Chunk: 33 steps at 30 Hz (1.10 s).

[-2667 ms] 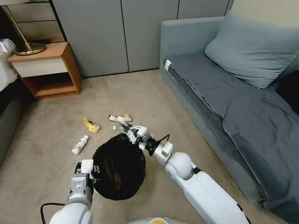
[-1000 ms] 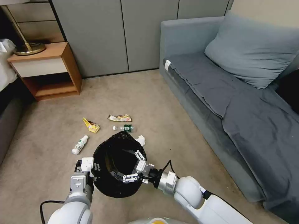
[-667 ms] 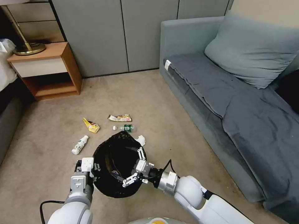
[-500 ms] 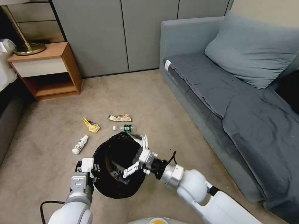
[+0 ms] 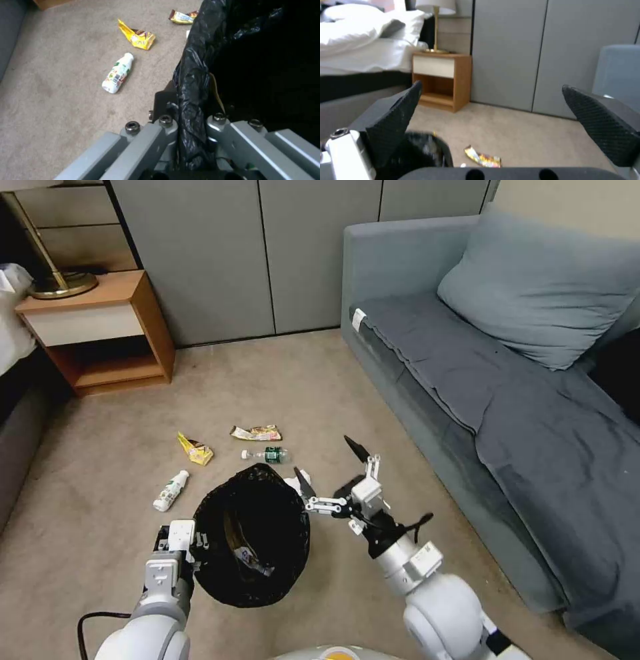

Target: Pick up the trash bin, then pick up the garbage from the floor and place it into the trash bin.

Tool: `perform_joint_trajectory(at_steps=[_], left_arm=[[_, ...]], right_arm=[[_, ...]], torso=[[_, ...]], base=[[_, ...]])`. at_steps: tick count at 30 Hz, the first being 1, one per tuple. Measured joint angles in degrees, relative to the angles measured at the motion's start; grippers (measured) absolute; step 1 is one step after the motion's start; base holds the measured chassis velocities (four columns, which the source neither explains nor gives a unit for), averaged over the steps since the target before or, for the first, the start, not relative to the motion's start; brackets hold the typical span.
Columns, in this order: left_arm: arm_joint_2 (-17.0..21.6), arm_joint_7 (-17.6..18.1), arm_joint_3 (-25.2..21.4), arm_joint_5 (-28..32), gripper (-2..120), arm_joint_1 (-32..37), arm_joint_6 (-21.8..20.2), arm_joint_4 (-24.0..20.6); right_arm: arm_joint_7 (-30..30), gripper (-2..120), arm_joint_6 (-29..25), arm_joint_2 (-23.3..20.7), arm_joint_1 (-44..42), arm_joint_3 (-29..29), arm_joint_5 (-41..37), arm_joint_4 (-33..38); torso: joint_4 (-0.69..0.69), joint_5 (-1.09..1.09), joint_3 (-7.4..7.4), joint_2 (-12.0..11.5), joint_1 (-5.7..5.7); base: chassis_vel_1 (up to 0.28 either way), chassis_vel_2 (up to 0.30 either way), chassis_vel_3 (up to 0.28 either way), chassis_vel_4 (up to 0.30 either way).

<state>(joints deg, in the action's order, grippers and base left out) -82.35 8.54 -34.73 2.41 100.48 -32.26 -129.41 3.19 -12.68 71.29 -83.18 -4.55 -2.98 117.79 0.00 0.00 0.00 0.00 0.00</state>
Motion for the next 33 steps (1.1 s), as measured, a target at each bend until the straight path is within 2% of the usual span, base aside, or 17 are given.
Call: perform_joint_trajectory(at_steps=[17,33], left_arm=[[-0.4,0.1,-0.9,0.4,3,0.2,-0.5,-0.7],[-0.2,0.2,-1.3,0.6,3,-0.3,-1.0,-0.6]], right_arm=[[0.2,100,-1.7,0.8,-0.4,-0.9,0.3,-3.3],[0.3,100,-2.0,0.8,-0.2,-2.5,-0.4,-3.1]], torso=[[0.0,0.0,0.0,0.0,0.0],[0.0,0.0,0.0,0.0,0.0]], base=[[0.009,0.014,0.013,0.012],[0.097,0.091,0.087,0.089]])
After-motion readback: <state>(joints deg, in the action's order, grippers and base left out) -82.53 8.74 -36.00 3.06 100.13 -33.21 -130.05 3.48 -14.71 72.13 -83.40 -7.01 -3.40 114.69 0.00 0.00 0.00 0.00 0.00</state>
